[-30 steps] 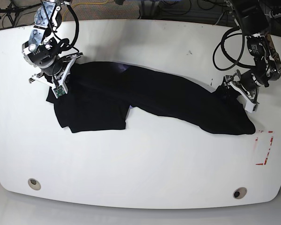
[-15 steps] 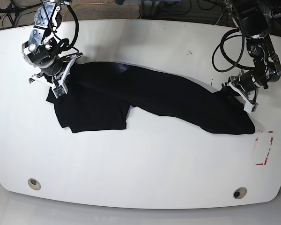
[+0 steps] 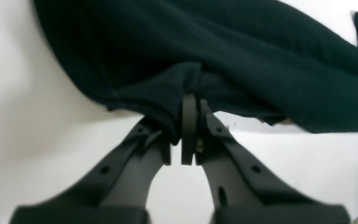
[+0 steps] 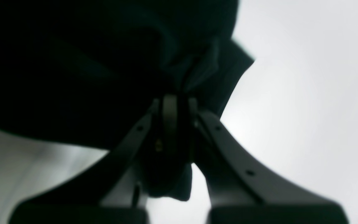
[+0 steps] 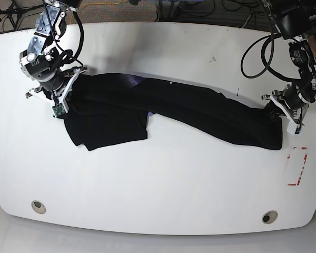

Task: Fold the T-shirt properly
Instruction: 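Lift the shirt with both grippers and swing it toward the table edge, then lay the shirt flat on the table with both grippers, then release and move the left gripper along the shirt's side to the hem, then close the left gripper on the shirt's hem corner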

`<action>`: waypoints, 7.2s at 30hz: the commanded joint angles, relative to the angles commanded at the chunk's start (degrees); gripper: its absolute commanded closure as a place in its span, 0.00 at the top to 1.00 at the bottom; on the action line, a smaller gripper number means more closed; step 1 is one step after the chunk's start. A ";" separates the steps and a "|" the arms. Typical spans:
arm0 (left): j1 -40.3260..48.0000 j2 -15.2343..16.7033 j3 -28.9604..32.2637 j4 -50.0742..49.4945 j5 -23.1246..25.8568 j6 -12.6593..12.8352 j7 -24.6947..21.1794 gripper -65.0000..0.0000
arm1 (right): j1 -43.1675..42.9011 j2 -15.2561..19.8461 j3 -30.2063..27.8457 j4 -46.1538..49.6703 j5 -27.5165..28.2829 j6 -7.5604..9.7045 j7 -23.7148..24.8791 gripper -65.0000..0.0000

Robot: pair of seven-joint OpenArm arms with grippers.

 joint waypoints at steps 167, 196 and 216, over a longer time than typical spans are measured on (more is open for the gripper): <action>-24.00 -7.30 5.45 -40.70 7.30 4.13 -14.68 0.62 | -7.30 -2.29 -2.29 0.97 0.53 0.00 7.65 0.00; -27.34 -2.81 18.99 -53.89 7.21 4.13 -24.09 0.62 | -7.21 -2.37 -2.20 1.05 0.53 0.00 7.65 0.00; -27.25 -2.81 18.46 -43.96 7.21 4.13 -19.52 0.00 | -4.48 -1.85 -2.02 1.14 0.09 0.00 7.47 0.00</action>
